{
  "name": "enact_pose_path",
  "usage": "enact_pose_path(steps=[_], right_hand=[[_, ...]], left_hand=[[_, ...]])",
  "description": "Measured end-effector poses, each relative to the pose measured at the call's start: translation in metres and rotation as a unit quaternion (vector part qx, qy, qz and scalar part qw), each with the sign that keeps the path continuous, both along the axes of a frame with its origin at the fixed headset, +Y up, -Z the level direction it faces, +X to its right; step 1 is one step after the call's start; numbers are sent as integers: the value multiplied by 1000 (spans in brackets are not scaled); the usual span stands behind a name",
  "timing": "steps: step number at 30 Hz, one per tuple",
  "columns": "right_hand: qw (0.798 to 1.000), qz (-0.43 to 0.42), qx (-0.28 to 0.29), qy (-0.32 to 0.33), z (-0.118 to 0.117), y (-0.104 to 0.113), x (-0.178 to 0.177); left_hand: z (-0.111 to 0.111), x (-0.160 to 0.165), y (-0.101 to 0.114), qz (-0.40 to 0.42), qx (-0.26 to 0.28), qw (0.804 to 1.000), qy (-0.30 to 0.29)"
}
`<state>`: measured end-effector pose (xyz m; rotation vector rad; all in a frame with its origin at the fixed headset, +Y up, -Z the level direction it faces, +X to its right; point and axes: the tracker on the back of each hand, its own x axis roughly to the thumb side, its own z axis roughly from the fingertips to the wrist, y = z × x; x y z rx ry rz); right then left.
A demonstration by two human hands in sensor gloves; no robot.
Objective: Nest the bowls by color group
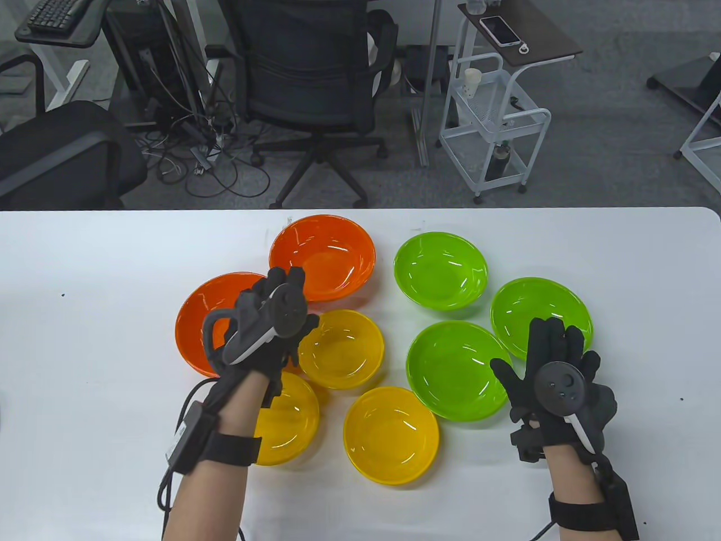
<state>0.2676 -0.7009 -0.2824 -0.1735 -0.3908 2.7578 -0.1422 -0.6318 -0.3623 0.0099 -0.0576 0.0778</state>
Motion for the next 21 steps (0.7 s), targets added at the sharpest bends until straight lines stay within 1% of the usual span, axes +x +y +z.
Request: enact_pose_path(steps=[3, 7, 9, 10, 12, 16, 18, 21], right_hand=[[1000, 3, -2, 2, 0, 0, 0], [1000, 7, -6, -1, -1, -1, 2], [1000, 1, -8, -1, -1, -1, 3], [1000, 1, -7, 0, -1, -1, 3], [1000, 0, -6, 0, -1, -1, 3], [1000, 7, -10, 3, -1, -2, 3], [1000, 6, -10, 1, -1, -3, 5], [1000, 4, -13, 0, 0, -4, 7]], left_hand=[[-25, 30, 0, -12, -12, 1000, 7], [-57, 62, -11, -19, -48, 998, 23], [-75, 74, -24, -27, -64, 997, 40], [-80, 78, -30, -30, -69, 996, 46], [-96, 86, -47, -47, -87, 993, 61], [-116, 96, -75, -81, -121, 986, 85], [-122, 97, -85, -85, -138, 982, 98], [-128, 96, -96, -70, -158, 978, 114]])
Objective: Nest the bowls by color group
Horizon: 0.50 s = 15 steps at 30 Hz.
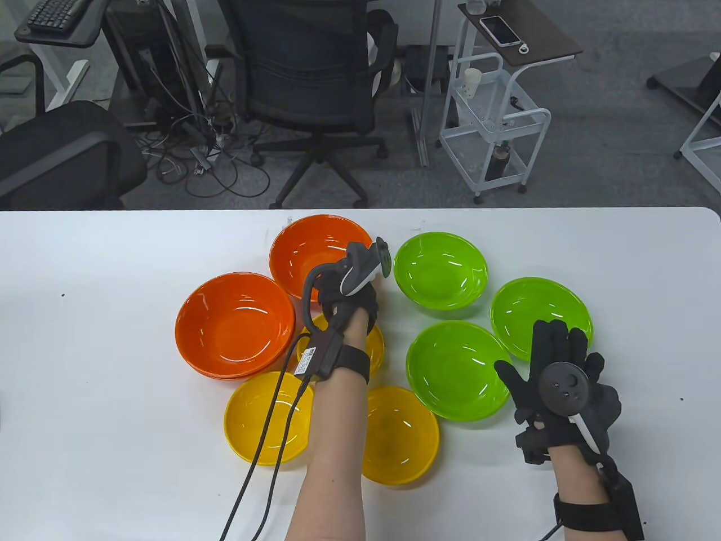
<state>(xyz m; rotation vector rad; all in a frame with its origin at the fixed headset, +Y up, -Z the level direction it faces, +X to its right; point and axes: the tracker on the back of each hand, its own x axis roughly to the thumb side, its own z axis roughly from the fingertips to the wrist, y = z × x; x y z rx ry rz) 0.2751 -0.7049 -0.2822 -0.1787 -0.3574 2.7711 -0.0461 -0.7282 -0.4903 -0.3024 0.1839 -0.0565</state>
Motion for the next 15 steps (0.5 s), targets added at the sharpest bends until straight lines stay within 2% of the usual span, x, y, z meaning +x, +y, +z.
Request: enact_pose_path(steps=[2, 4, 6, 11, 15], right_hand=[[1000, 2, -1, -1, 0, 0, 1], [1000, 0, -1, -1, 0, 0, 0], [1000, 0, -1, -1, 0, 0, 0], [1000, 5, 0, 1, 0, 0, -1], [1000, 13, -1, 2, 1, -2, -2]], left_hand=[[-2, -1, -3, 8, -8, 1000, 6], [-3, 0, -3, 5, 11, 1000, 2], [-3, 1, -2, -2, -2, 1000, 4], [3, 4, 10, -22, 50, 998, -14], [14, 6, 32, -4, 94, 995, -33]])
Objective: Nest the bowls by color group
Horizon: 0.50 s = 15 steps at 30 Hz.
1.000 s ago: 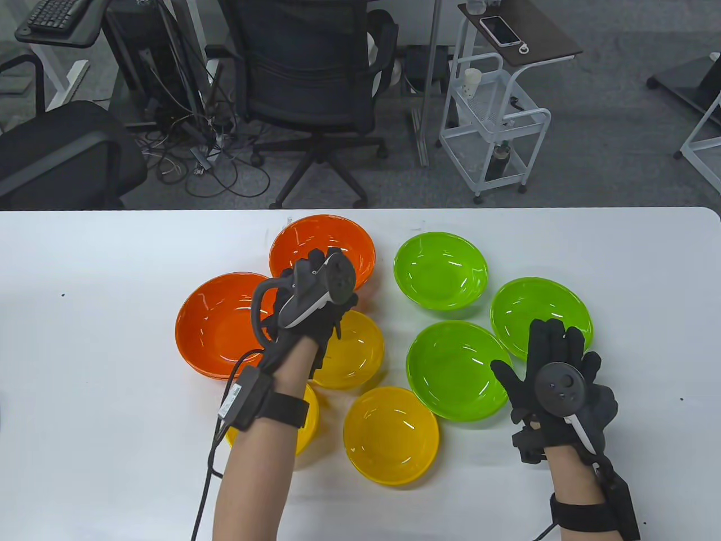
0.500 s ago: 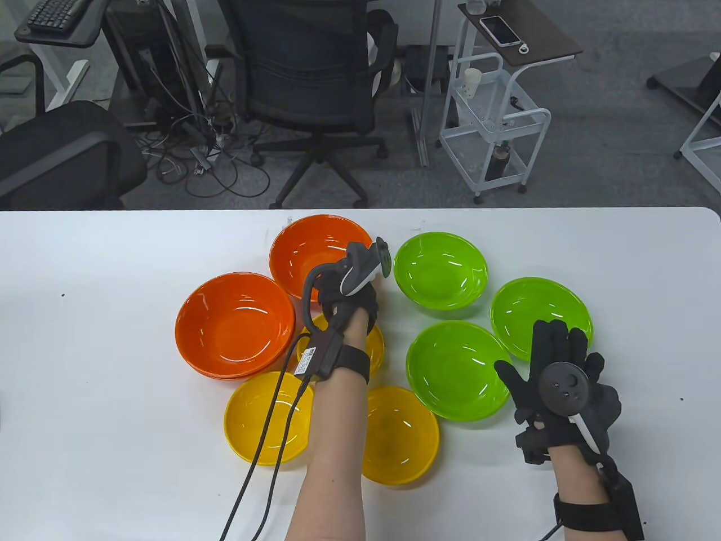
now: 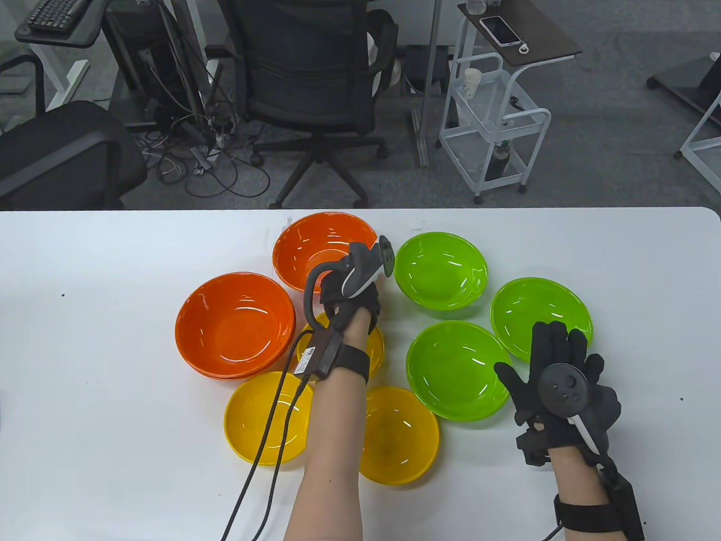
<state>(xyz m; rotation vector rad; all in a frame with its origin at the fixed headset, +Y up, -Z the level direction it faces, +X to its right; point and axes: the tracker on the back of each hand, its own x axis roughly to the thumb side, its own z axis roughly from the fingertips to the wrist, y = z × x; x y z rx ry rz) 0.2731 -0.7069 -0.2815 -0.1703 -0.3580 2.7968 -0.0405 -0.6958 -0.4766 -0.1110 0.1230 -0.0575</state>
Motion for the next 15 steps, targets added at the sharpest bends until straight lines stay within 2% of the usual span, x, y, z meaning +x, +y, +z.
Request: enact_pose_path(steps=[5, 9, 15], right_hand=[[1000, 1, 3, 1, 2, 1, -2], [1000, -8, 10, 2, 3, 6, -1], [1000, -14, 7, -2, 4, 6, 2]], left_hand=[[18, -9, 41, 3, 40, 999, -15], [40, -27, 75, -8, 75, 997, -23], [81, -68, 100, -16, 99, 995, -24]])
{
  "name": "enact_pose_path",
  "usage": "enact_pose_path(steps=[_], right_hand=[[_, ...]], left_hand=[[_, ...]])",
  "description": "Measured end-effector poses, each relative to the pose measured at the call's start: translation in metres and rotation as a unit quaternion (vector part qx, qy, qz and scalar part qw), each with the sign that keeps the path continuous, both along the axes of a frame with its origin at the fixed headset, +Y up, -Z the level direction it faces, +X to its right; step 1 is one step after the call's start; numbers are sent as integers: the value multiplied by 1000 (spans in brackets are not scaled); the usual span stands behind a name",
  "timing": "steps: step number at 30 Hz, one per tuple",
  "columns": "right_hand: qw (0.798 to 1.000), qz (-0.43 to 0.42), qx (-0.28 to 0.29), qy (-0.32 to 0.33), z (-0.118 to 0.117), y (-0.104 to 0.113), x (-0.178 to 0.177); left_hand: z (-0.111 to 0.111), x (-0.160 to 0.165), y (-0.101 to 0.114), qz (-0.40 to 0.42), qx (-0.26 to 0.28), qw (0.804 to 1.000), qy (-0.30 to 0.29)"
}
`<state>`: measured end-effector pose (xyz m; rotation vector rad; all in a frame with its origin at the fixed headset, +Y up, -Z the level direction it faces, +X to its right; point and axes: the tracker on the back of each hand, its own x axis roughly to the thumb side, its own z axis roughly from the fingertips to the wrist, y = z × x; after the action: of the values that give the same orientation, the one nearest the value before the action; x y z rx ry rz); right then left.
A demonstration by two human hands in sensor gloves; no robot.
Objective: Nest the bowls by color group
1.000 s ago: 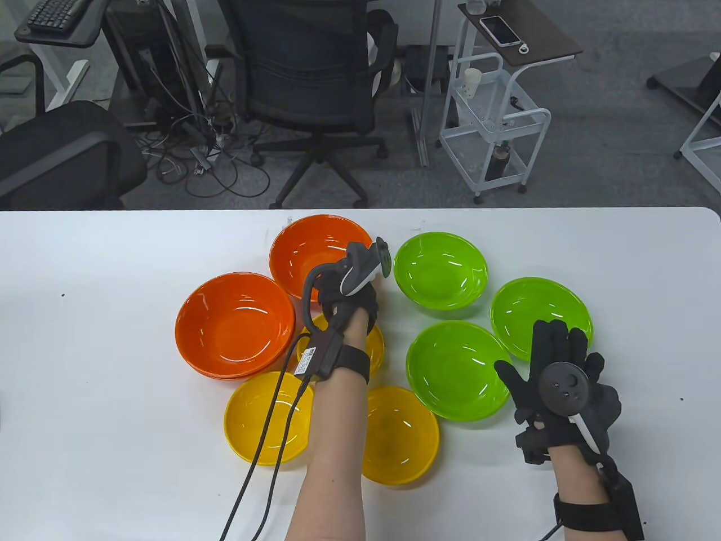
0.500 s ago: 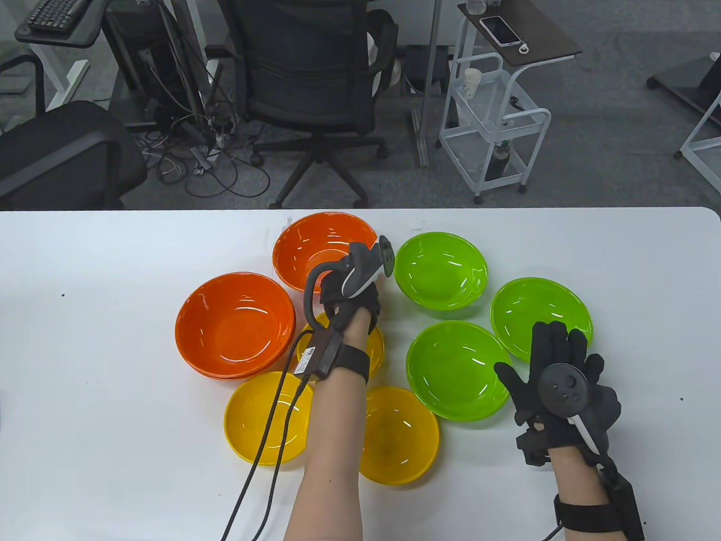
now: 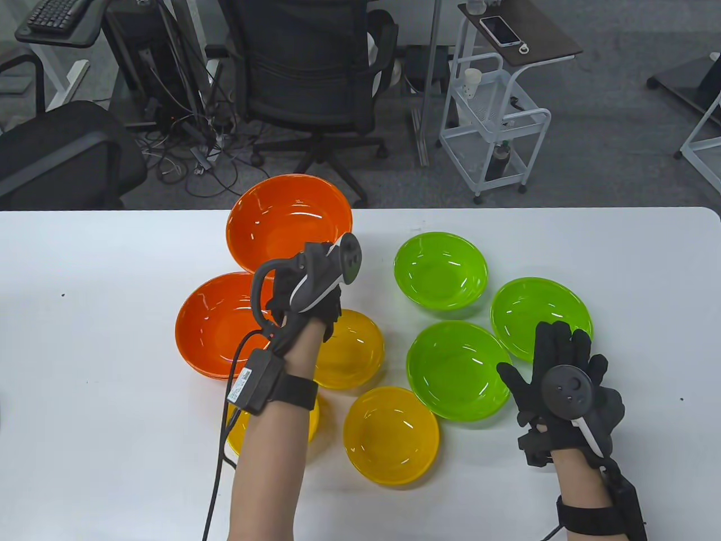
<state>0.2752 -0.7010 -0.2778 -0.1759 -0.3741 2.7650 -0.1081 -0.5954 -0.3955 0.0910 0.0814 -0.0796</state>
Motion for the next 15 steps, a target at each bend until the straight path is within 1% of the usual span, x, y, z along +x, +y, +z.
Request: enact_pose_path(steps=[3, 5, 6, 8, 12, 15], right_hand=[[1000, 2, 0, 0, 0, 0, -1], [1000, 2, -2, 2, -1, -1, -3], [1000, 3, -4, 4, -2, -1, -4], [1000, 6, -3, 4, -1, -1, -5], [1000, 4, -2, 6, -1, -1, -6], [1000, 4, -1, 7, -2, -1, -6]], left_hand=[[24, -23, -1, 7, 9, 1000, 2], [37, -36, -9, 11, 10, 1000, 6], [42, -42, -14, 7, 1, 1000, 8], [52, -50, -24, 6, -13, 1000, 12], [70, -64, -52, 3, -31, 999, 17], [82, -72, -72, 14, -33, 999, 27]])
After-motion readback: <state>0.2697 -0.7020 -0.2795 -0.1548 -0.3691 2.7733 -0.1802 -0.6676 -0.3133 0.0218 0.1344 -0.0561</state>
